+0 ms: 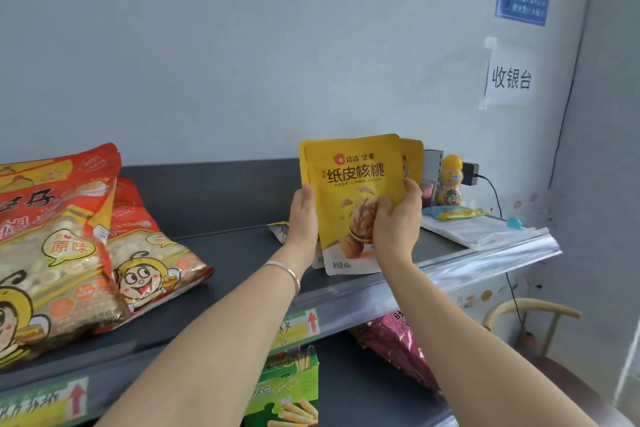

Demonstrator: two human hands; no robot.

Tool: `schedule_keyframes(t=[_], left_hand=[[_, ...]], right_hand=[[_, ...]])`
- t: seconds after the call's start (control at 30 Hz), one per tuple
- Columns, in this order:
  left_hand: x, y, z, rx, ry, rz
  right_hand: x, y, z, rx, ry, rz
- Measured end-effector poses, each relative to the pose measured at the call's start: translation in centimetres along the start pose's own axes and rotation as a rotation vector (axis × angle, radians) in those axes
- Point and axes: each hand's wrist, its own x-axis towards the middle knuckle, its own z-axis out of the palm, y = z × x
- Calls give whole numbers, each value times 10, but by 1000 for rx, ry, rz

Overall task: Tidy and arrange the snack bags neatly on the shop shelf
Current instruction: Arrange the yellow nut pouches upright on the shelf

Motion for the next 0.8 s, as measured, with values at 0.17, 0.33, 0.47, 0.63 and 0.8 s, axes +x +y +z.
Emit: schedule_keyframes(t=[0.17, 0.33, 0.47, 0.63, 0.8], left_hand=[[-2, 5, -2, 39, 12, 61], [-7, 11, -7, 21, -30, 31], [-9, 14, -16, 99, 7, 73], [-10, 30, -26, 221, 79, 174], [-11, 43, -44, 314, 156, 247]], right_hand=[[-2, -4, 6, 28, -59, -65], [-10, -6, 10, -86, -20, -98], [-18, -9, 3, -236, 8, -195], [-26, -24, 6, -337, 8, -442], [-40, -44, 26, -301, -49, -677]])
